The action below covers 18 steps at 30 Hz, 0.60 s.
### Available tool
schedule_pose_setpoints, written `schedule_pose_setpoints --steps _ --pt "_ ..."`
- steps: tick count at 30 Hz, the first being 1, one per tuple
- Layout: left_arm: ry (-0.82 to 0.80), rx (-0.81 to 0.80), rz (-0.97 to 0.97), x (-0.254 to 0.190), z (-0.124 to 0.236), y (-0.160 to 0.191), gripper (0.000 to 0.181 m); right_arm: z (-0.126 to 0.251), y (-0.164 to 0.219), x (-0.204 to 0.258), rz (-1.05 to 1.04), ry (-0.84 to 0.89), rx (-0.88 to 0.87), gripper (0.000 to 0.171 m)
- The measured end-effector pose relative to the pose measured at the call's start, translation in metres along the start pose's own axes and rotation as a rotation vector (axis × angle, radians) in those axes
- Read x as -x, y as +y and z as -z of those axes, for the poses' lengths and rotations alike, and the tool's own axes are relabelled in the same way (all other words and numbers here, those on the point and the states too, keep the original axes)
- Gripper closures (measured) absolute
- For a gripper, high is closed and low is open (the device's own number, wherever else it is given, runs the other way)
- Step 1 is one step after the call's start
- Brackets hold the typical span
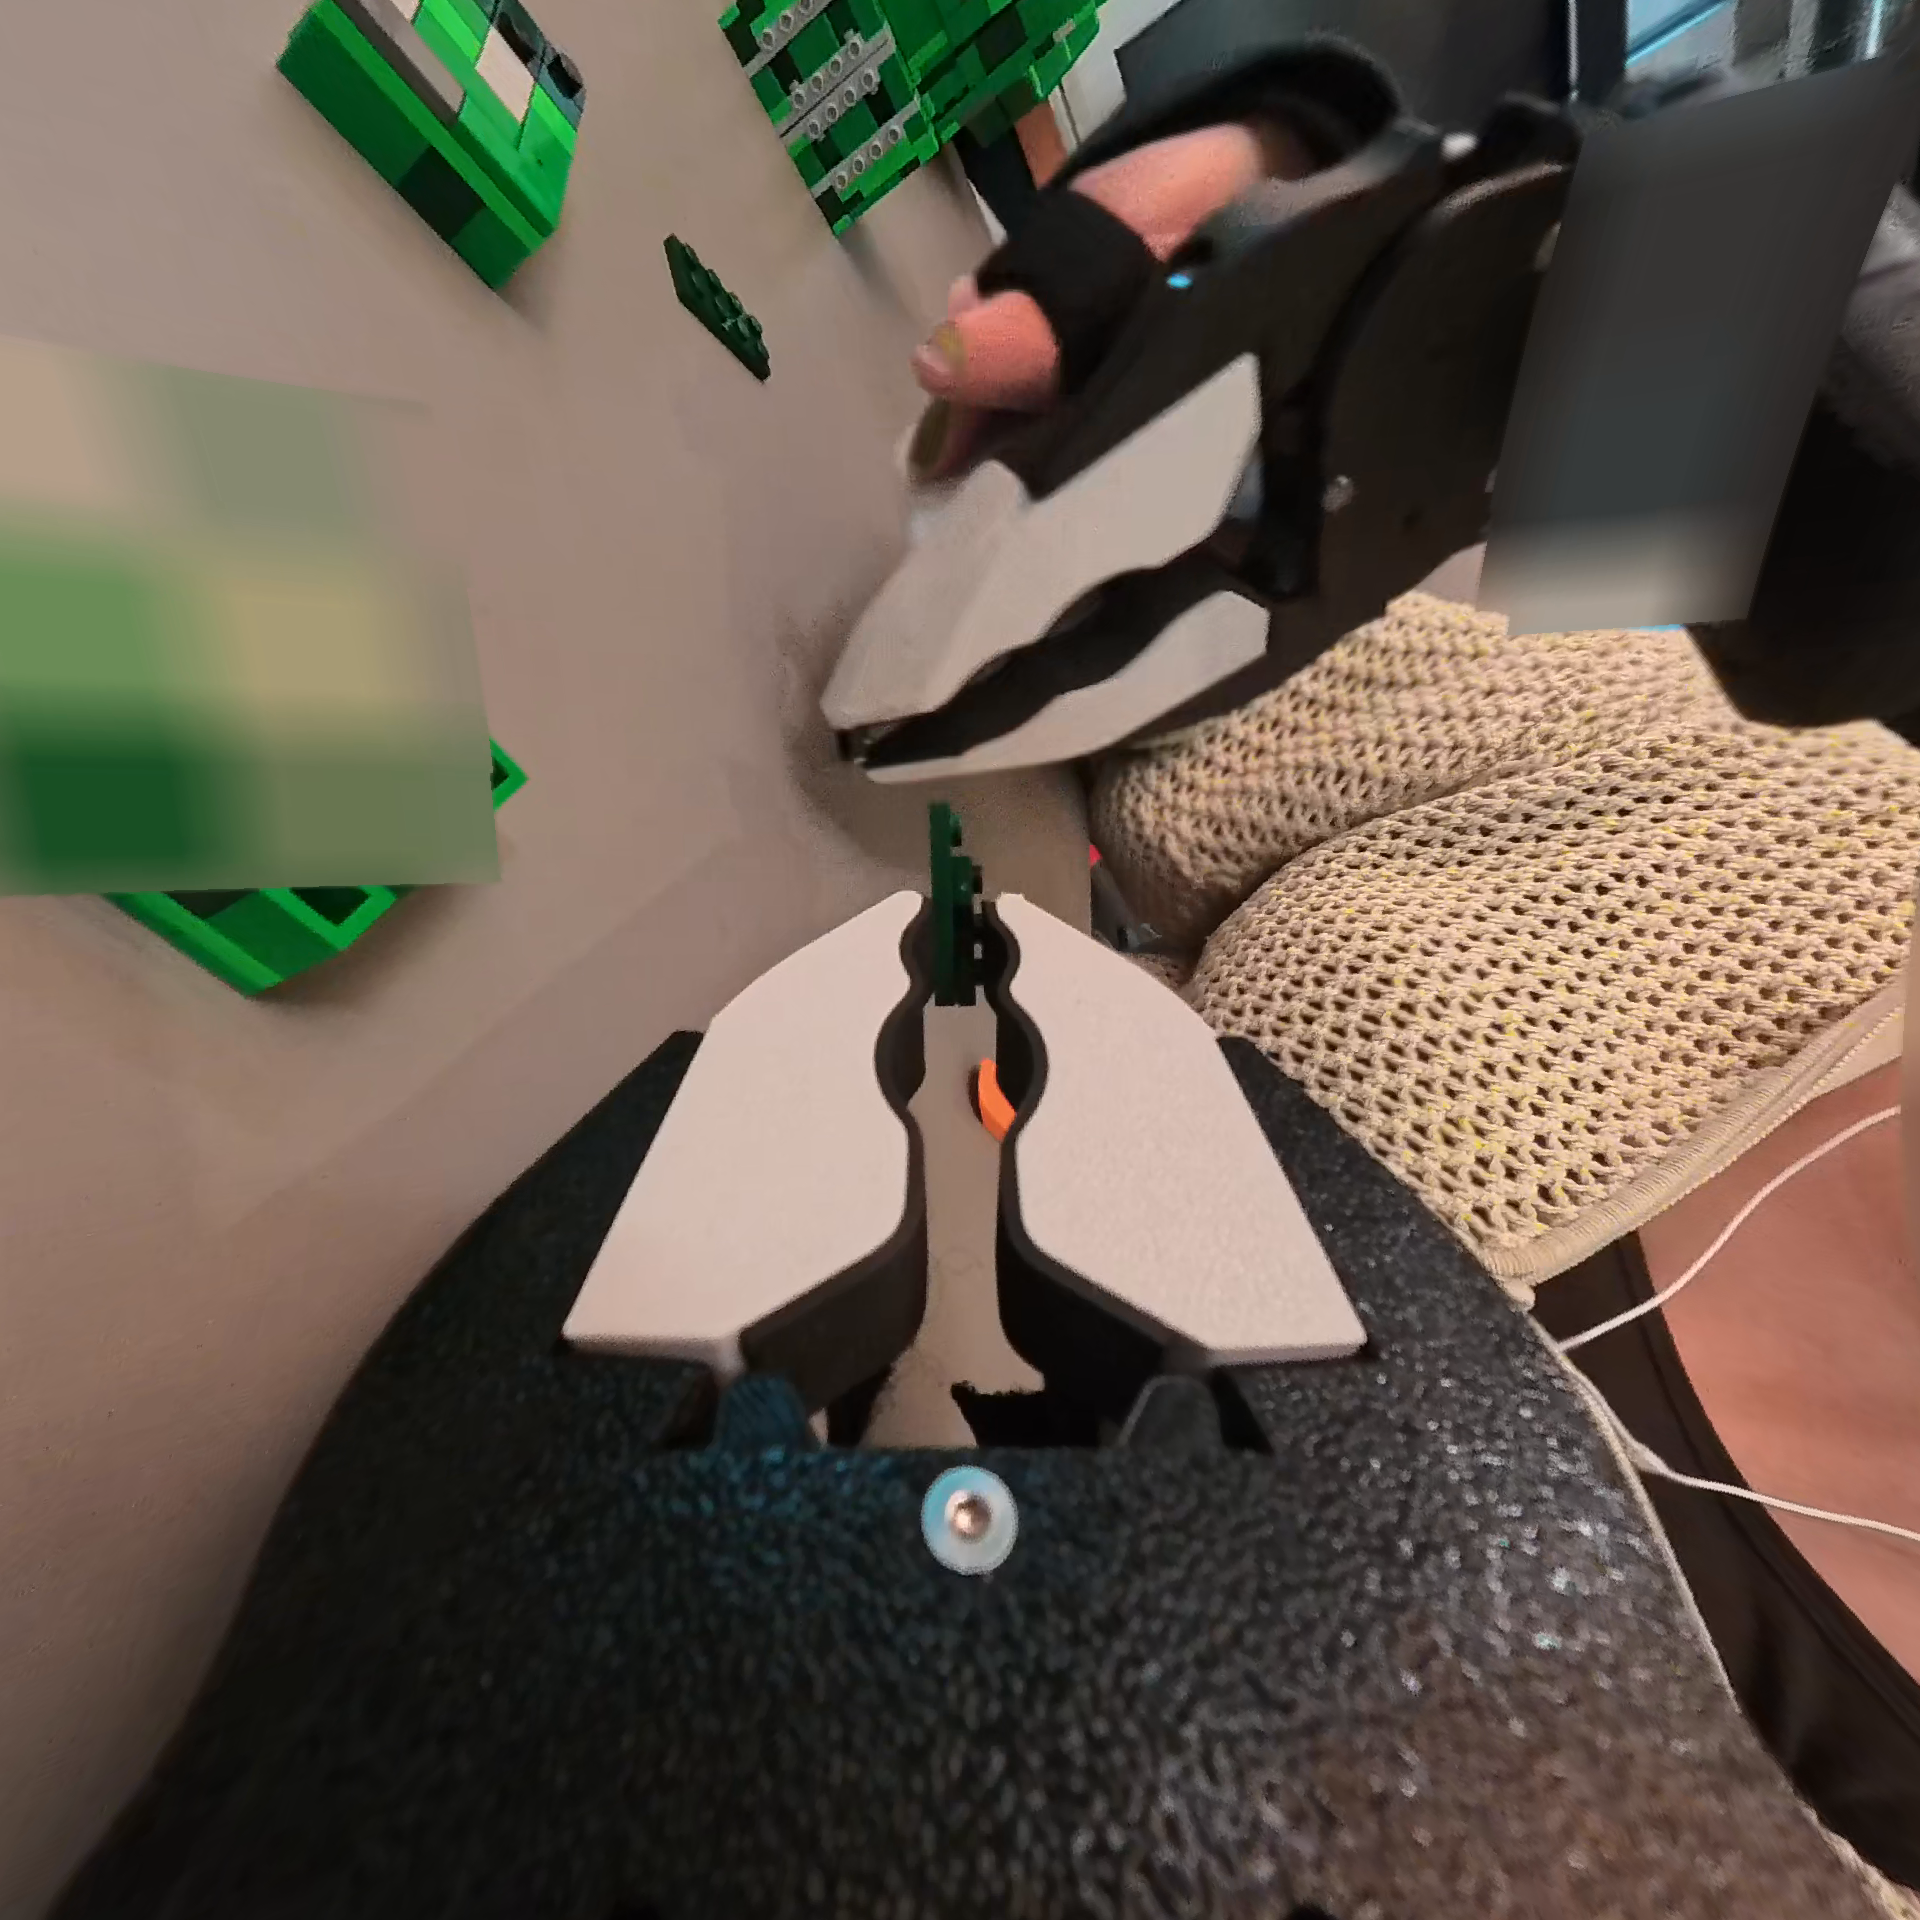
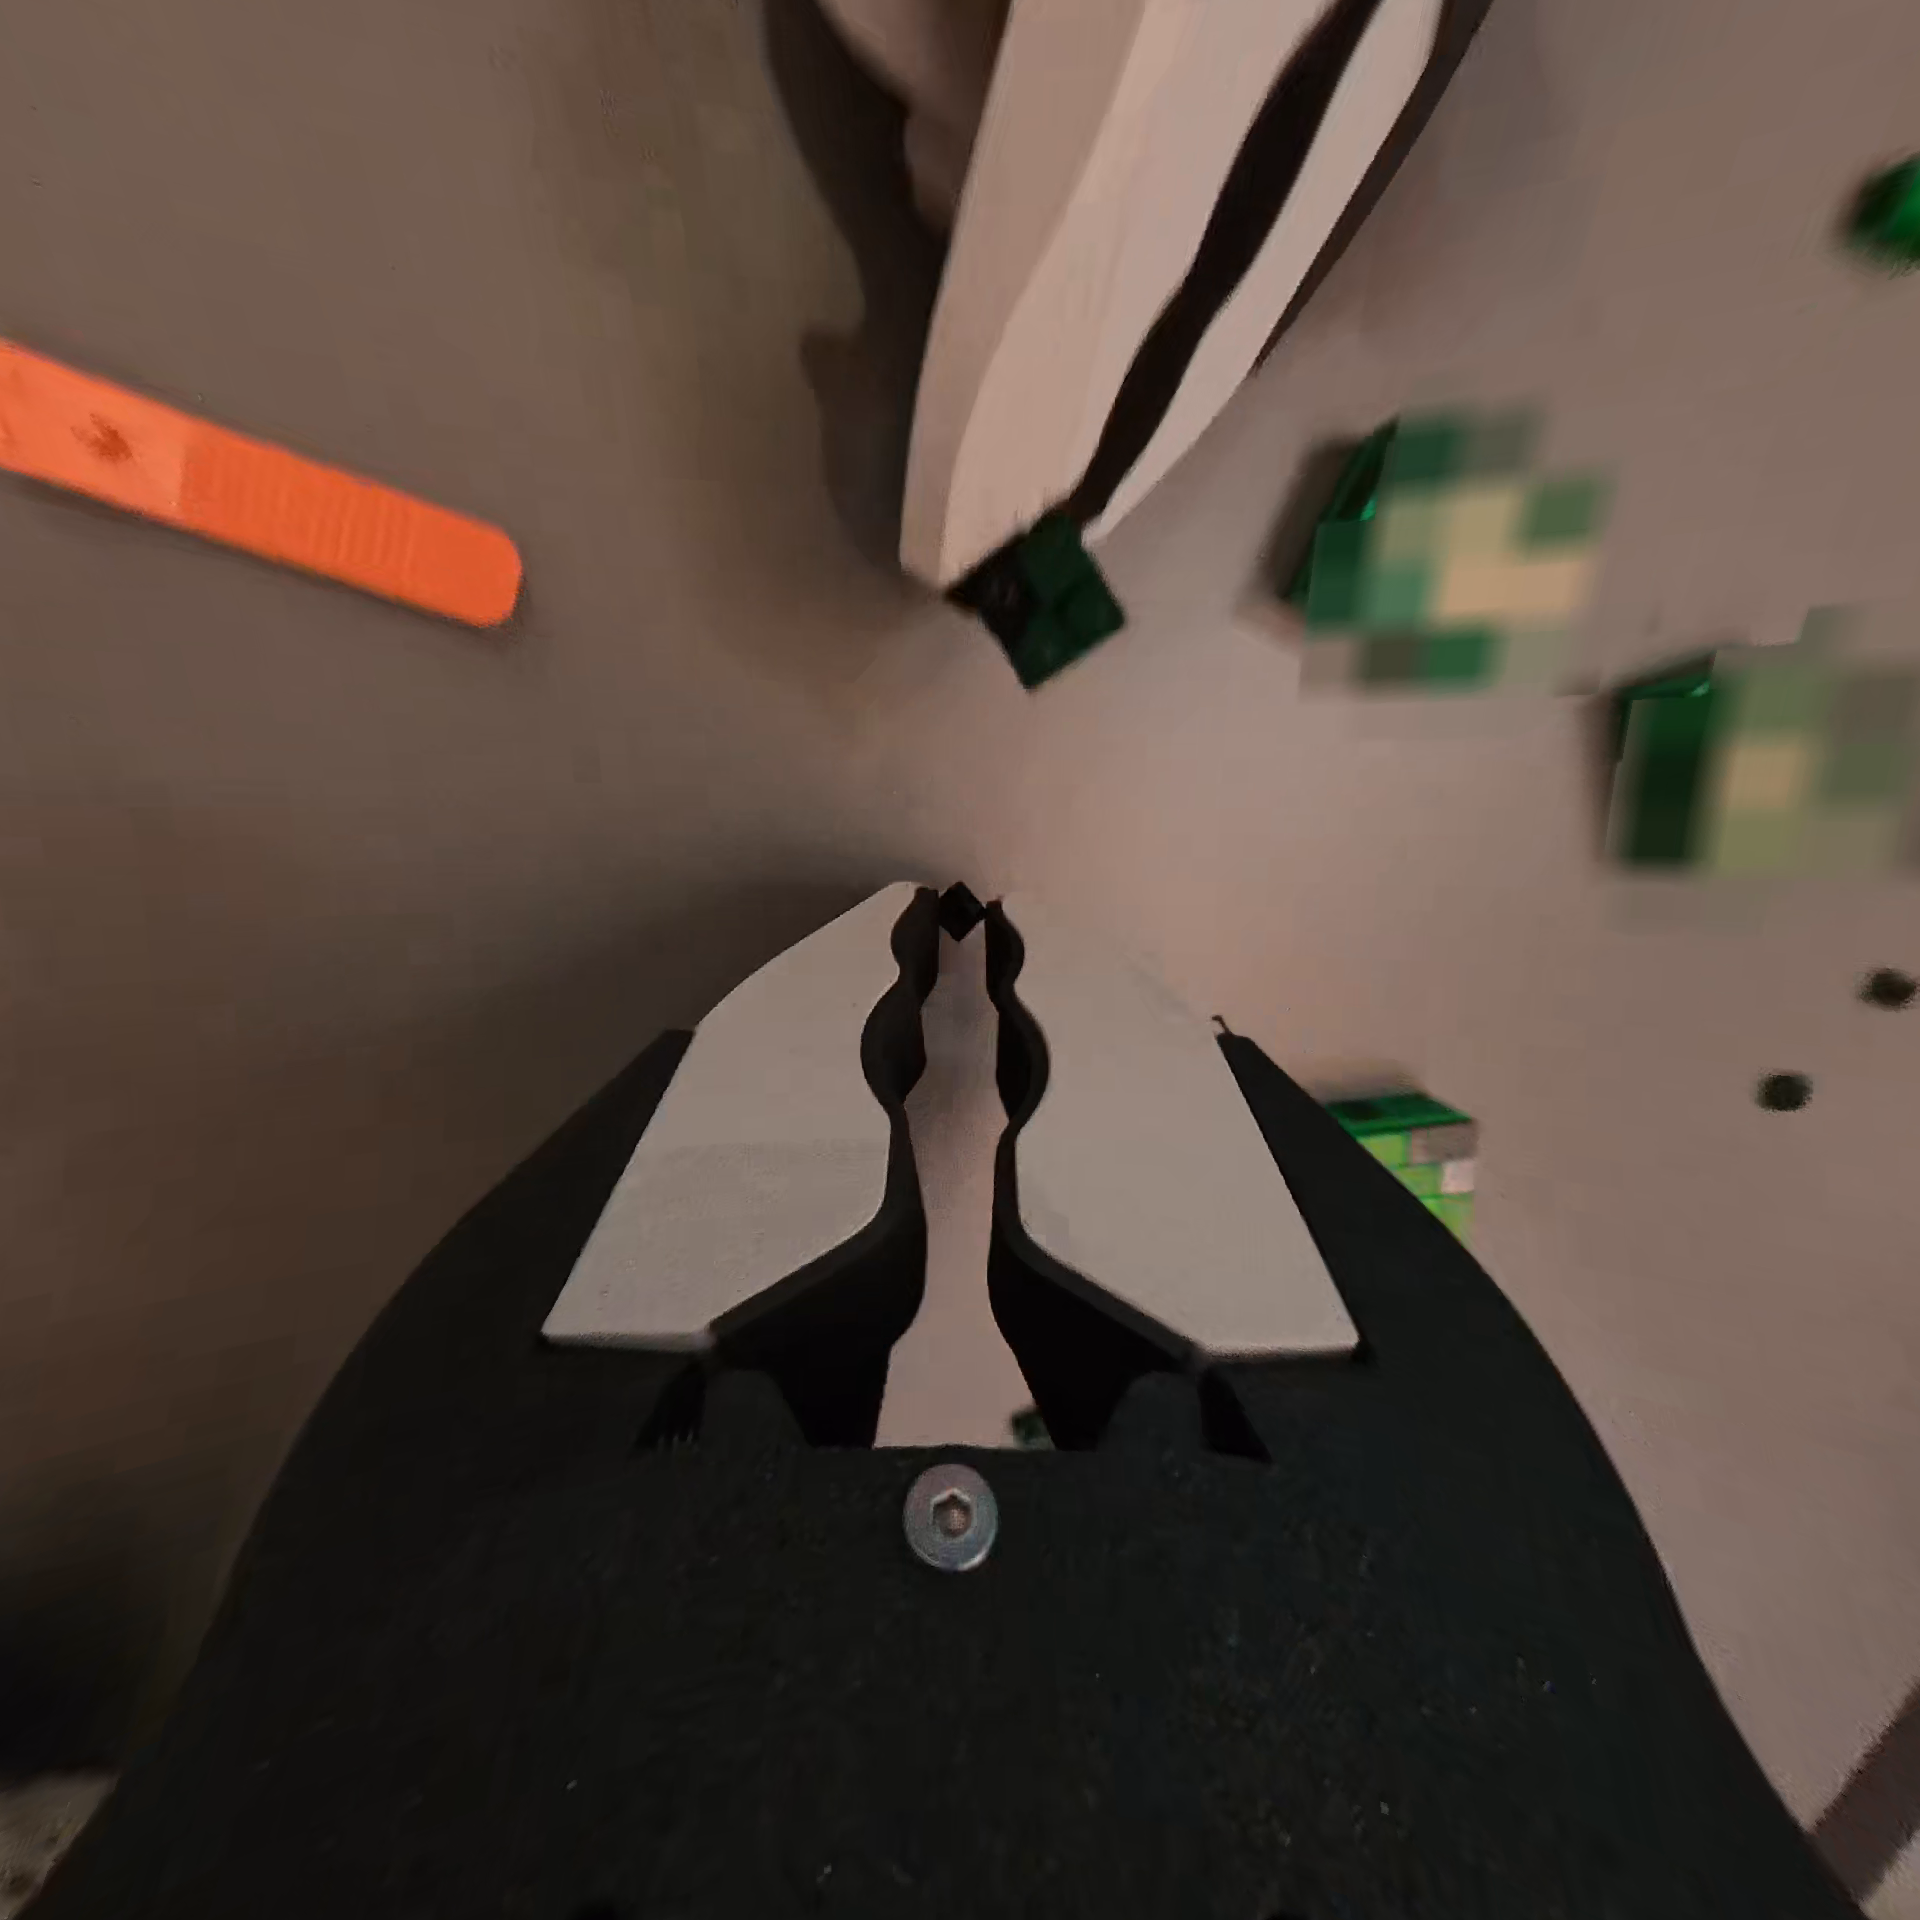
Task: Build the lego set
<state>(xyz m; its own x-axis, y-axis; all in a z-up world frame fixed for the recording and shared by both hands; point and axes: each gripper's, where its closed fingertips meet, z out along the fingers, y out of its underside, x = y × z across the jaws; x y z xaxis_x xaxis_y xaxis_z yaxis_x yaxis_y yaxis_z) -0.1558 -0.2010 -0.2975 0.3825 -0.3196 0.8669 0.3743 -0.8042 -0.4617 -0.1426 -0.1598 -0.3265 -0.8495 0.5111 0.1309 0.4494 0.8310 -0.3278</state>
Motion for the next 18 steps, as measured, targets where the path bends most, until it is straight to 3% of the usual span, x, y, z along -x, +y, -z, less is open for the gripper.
schedule_pose_setpoints --steps 3,7,10,18 --pt "0.005 0.006 0.001 -0.001 0.0 0.002 0.174 -0.006 0.013 0.001 -0.009 -0.055 0.077 0.163" --pt "0.004 0.005 0.013 0.0 0.0 0.002 0.174 -0.008 0.008 -0.001 -0.038 -0.062 0.043 0.156" --pt "0.006 -0.003 0.026 0.001 0.001 0.001 0.174 -0.003 0.006 -0.003 -0.046 0.012 -0.041 0.148" --pt "-0.007 -0.155 0.051 -0.002 0.002 -0.007 0.174 -0.002 0.005 0.0 -0.21 0.172 -0.337 0.154"
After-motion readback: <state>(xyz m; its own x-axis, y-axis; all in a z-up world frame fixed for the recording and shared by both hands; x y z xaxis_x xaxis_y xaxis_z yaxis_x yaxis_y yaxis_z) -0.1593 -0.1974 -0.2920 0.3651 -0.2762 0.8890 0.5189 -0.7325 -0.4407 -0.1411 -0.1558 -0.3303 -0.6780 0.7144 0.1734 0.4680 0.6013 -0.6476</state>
